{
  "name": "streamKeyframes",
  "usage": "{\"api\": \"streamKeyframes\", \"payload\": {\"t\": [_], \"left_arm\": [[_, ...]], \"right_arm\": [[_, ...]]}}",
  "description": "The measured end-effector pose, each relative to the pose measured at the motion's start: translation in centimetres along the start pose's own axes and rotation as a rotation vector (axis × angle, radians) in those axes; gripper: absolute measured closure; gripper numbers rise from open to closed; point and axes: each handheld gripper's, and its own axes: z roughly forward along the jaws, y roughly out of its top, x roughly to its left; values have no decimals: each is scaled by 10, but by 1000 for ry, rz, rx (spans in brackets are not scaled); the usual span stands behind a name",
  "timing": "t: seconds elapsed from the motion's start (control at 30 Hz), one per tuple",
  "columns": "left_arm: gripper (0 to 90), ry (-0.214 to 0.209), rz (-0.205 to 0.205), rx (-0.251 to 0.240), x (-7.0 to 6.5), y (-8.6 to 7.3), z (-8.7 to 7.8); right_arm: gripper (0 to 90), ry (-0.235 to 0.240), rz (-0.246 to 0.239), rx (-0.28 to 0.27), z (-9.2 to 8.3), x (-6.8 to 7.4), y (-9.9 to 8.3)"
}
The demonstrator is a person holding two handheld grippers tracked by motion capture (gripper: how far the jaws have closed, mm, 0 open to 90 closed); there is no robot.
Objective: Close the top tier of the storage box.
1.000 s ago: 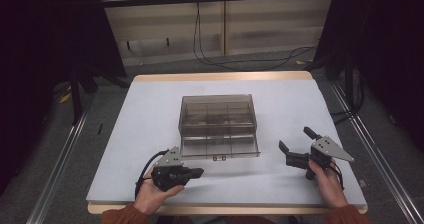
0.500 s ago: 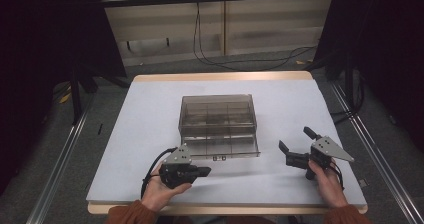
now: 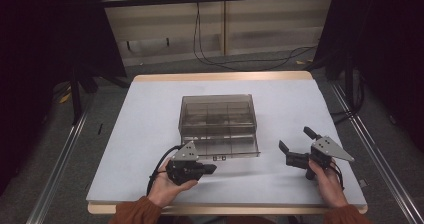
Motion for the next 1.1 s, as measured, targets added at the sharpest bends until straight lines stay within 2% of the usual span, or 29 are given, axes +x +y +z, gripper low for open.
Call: {"api": "streamKeyframes", "payload": {"t": [0.2,0.27,0.33,0.5,0.6,0.63,0.8,1.1], "left_arm": [[900,28,12,-6,0,3,1],[900,27,8,-2,1,4,2],[900,24,3,-18,1,4,3],[900,31,11,11,2,6,6],[900,29,1,7,2,5,8],[900,41,10,21,3,5,8],[900,36,3,10,5,5,7],[900,53,-8,-2,10,6,4]], "right_arm": [[0,0,0,0,0,0,0],[0,0,-2,-1,0,0,0],[0,0,-3,-2,0,0,0],[0,-2,-1,2,0,0,0],[0,1,-1,-2,0,0,0],[0,1,-2,-1,0,0,0],[0,1,-1,-1,0,0,0],[0,0,-1,-1,0,0,0]]}}
